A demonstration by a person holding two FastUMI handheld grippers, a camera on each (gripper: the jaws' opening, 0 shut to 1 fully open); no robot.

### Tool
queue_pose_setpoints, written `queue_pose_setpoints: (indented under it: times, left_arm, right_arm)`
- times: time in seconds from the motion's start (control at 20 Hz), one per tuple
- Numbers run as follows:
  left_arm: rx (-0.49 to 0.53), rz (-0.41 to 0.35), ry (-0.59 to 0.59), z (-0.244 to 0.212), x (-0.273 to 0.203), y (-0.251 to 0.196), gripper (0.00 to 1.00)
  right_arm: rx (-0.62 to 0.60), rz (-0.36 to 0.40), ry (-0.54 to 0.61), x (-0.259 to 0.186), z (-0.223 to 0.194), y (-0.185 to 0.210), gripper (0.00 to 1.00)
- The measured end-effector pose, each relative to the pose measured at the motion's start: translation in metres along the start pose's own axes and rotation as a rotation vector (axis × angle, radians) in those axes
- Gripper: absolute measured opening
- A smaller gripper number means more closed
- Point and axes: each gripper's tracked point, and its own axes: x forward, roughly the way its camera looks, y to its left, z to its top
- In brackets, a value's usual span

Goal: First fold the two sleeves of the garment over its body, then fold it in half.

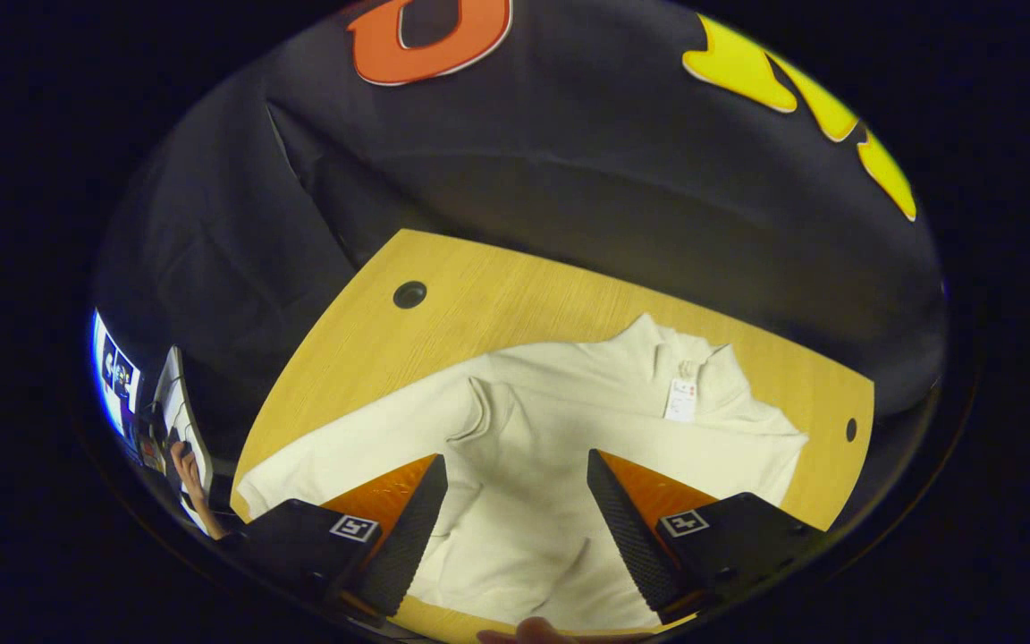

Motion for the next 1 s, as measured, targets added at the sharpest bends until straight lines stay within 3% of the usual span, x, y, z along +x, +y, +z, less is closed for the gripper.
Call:
queue_pose_setpoints:
  times: [0.15, 0.3, 0.45, 0.6, 0.8, 1.0]
  left_arm:
    - [-0.003, 0.020, 0.028, -0.013, -0.008, 0.001, 0.98]
    - [-0.014, 0.053, 0.055, -0.027, -0.014, 0.007, 0.98]
    - [-0.066, 0.109, 0.109, -0.056, -0.020, 0.029, 0.98]
    - [-0.097, 0.236, 0.221, -0.110, -0.025, 0.078, 0.98]
    - [-0.143, 0.434, 0.388, -0.162, -0.042, 0.147, 0.98]
    - [-0.253, 0.549, 0.546, -0.218, -0.047, 0.190, 0.98]
  right_arm:
    - [0.030, -0.023, -0.193, -0.049, 0.030, -0.019, 0.94]
    - [0.046, -0.114, -0.358, -0.106, 0.044, -0.051, 0.97]
    - [0.157, -0.217, -0.553, -0.188, 0.030, -0.102, 0.94]
    - [0.166, -0.349, -0.739, -0.274, 0.007, -0.145, 0.96]
    - [0.155, -0.451, -0.890, -0.364, -0.015, -0.156, 0.94]
    - [0.153, -0.433, -0.900, -0.392, -0.050, -0.136, 0.94]
